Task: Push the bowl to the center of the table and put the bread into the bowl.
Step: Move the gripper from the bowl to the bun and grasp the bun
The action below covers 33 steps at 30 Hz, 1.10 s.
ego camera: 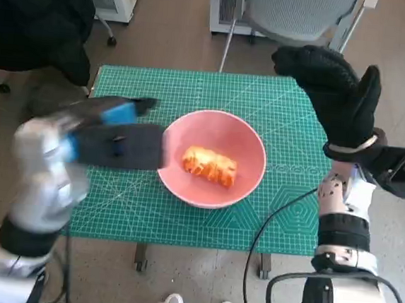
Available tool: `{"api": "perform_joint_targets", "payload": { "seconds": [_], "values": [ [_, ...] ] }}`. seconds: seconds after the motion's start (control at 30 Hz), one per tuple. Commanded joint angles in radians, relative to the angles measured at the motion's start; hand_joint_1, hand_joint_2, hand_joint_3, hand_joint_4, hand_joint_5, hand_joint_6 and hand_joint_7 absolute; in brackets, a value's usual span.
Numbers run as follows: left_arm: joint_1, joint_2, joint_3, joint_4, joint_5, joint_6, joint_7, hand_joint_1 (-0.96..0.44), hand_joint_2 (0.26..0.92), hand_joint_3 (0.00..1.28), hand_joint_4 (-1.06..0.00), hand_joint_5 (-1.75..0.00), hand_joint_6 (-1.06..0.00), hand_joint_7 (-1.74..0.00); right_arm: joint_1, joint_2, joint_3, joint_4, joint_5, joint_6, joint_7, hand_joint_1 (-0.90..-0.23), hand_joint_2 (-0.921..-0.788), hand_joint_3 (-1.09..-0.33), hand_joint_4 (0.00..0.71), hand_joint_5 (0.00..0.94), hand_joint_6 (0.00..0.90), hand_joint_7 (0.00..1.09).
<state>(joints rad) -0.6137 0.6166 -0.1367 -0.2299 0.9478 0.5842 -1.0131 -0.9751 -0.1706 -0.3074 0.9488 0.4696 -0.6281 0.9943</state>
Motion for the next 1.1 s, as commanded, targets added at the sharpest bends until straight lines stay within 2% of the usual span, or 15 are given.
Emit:
{"api": "perform_joint_targets", "payload": {
  "seconds": [0.03, 1.1],
  "values": [
    [0.029, 0.004, 0.011, -0.022, -0.031, 0.004, 0.042, -0.32, 0.638, 0.02, 0.0, 0.0, -0.07, 0.0, -0.007, 0.015, 0.0, 0.025, -0.001, -0.001, 0.013, -0.727, -0.921, -0.832, 0.337, 0.001, 0.325, 0.0],
    [0.072, 0.028, -0.029, 0.077, -0.11, -0.032, 0.209, -0.33, 0.645, 0.01, 0.0, 0.0, -0.08, 0.0, -0.014, 0.005, -0.008, 0.041, -0.005, -0.006, 0.032, -0.72, -0.921, -0.853, 0.338, 0.0, 0.326, 0.0]
  ]
}}
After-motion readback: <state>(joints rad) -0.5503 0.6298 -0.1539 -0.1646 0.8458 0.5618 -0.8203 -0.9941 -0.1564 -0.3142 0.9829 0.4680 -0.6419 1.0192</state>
